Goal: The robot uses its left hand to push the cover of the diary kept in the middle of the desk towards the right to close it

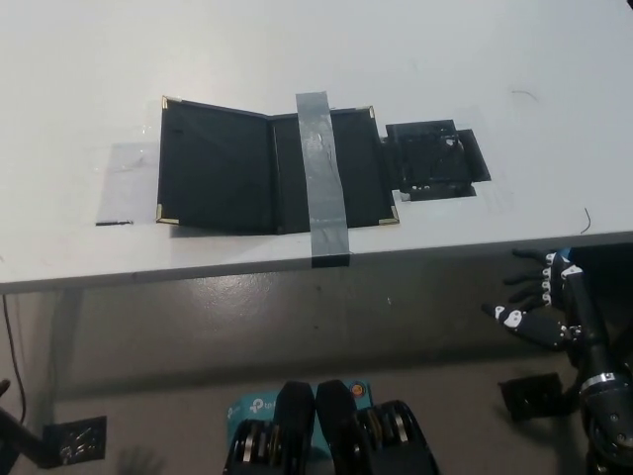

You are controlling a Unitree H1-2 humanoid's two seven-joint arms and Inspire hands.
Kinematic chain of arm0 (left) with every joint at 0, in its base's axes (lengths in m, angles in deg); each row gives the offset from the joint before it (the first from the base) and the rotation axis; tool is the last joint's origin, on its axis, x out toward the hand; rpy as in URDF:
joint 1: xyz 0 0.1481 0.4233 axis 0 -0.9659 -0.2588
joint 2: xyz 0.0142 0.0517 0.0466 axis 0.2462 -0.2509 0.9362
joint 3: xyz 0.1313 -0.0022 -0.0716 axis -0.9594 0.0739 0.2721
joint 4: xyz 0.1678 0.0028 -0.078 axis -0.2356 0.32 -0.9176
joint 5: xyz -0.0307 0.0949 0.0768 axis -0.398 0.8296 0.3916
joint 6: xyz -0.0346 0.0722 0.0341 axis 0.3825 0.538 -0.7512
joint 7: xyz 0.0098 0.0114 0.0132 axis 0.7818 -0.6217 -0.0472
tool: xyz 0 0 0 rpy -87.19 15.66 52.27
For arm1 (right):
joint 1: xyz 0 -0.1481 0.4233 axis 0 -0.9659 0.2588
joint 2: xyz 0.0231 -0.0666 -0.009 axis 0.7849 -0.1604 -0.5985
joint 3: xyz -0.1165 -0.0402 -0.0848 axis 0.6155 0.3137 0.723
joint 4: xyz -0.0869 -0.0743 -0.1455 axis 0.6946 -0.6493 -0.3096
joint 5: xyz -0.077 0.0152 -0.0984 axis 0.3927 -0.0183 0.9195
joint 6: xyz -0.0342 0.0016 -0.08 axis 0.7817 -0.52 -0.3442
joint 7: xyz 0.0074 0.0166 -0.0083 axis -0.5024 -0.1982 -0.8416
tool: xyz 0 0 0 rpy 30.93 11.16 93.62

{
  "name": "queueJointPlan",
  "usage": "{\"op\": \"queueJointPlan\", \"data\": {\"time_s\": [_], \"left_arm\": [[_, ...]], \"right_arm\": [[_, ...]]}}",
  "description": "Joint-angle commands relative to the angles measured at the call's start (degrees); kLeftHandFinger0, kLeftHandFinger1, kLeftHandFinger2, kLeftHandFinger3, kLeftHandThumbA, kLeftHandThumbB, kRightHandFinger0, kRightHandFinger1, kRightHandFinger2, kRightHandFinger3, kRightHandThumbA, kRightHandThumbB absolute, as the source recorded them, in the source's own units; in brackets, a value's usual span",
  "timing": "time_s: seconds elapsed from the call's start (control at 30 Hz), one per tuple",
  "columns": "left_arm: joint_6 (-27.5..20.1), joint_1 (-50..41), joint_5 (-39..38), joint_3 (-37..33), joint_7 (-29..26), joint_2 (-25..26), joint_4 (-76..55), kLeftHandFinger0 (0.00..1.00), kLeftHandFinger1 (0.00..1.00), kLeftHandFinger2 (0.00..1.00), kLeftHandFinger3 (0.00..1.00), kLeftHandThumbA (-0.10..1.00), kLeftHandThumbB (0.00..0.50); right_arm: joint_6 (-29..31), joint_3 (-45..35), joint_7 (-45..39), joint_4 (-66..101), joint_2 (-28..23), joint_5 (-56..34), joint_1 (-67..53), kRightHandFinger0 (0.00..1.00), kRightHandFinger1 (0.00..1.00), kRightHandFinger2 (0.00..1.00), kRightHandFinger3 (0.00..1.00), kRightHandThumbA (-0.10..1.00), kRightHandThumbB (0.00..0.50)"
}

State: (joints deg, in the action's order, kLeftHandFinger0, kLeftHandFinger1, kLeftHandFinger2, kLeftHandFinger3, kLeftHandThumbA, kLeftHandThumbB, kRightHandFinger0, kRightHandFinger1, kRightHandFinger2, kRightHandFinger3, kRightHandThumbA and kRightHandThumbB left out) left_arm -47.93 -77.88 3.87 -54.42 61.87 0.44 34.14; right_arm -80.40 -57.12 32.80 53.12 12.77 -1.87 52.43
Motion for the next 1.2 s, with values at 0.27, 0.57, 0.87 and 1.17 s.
{"op": "queueJointPlan", "data": {"time_s": [0.27, 0.57, 0.87, 1.17], "left_arm": [[3.27, 0.63, -6.92, -7.18, 2.93, 1.35, -19.21, 1.00, 1.00, 1.00, 1.00, 1.00, 0.259], [9.36, 11.05, -11.82, -13.00, -3.09, 0.44, -28.23, 1.00, 1.00, 1.00, 1.00, 1.00, 0.260], [12.76, 20.23, -11.50, -14.74, -6.05, -0.21, -20.95, 1.00, 1.00, 1.00, 1.00, 1.00, 0.274], [11.37, 28.36, -4.28, -15.23, -6.00, 2.24, -2.95, 1.00, 1.00, 1.00, 1.00, 1.00, 0.285]], "right_arm": [[0.20, -0.96, 0.72, 1.05, -0.72, 1.06, 1.93, 0.34, 0.39, 0.46, 0.70, 0.95, 0.101], [0.22, -0.93, 0.58, 0.96, -0.87, 1.37, 1.64, 0.31, 0.37, 0.46, 0.68, 0.96, 0.109], [0.61, -0.68, 0.45, 1.15, -0.95, 1.76, 0.90, 0.30, 0.36, 0.45, 0.68, 0.95, 0.116], [1.71, -0.40, 0.29, 0.86, -0.86, 1.92, 0.69, 0.29, 0.35, 0.45, 0.68, 0.92, 0.093]]}}
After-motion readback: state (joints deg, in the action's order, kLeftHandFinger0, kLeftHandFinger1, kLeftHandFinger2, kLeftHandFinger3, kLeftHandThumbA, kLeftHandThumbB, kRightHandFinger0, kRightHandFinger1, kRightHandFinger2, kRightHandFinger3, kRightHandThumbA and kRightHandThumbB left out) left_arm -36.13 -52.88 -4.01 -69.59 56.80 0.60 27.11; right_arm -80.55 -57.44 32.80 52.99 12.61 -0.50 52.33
